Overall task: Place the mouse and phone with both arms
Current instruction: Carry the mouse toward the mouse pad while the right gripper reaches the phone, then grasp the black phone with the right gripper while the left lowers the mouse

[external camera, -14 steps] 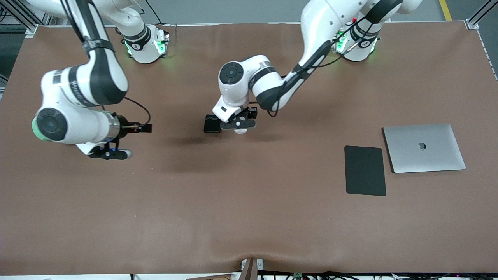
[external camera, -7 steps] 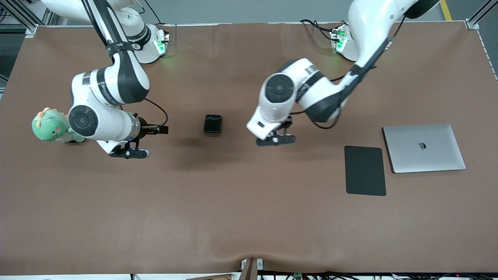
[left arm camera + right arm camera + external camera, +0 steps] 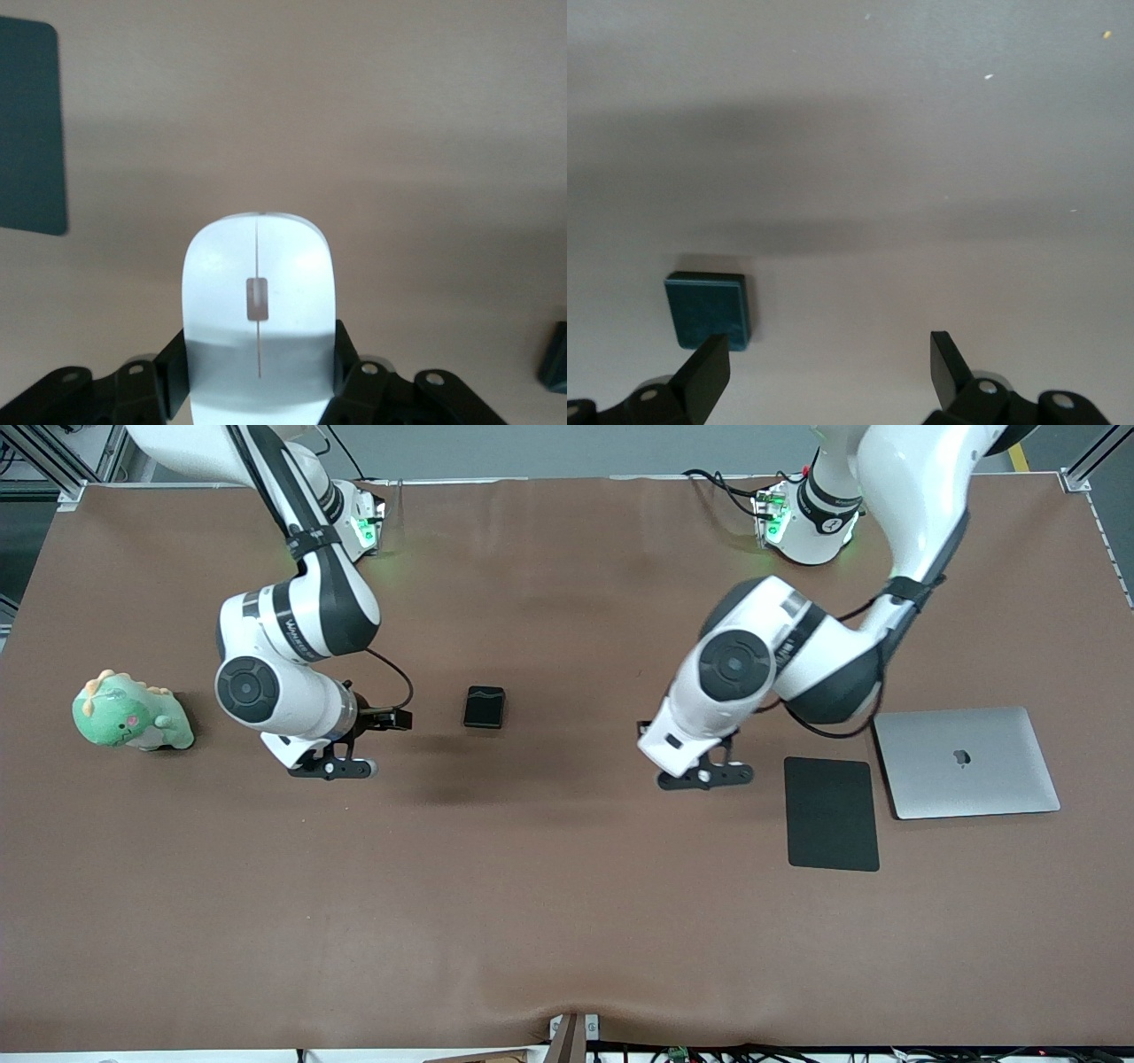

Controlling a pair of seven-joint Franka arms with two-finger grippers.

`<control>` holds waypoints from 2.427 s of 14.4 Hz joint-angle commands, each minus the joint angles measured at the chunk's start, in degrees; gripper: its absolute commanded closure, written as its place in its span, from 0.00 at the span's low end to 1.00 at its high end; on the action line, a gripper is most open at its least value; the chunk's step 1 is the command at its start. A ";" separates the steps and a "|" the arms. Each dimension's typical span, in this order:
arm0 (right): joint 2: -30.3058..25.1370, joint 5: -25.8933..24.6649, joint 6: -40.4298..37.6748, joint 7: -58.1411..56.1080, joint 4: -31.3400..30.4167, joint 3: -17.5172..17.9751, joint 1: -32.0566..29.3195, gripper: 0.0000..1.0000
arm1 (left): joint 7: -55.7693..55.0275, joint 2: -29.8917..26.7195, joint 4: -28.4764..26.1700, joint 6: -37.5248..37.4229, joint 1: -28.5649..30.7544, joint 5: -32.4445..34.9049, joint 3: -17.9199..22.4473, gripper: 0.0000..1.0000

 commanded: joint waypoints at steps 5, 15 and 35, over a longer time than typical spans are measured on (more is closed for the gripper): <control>0.90 1.02 8.47 3.67 -3.29 -0.39 4.58 0.00 | 11.57 -3.31 -3.60 -2.94 8.33 -0.13 -0.52 1.00; 9.07 1.10 24.13 11.23 -6.46 -0.21 12.41 0.00 | 26.27 -3.41 -13.08 7.14 21.52 6.36 -0.52 1.00; 9.78 4.71 31.07 15.09 -12.70 3.66 16.98 0.00 | 29.44 7.93 -21.18 31.34 28.38 21.49 1.94 1.00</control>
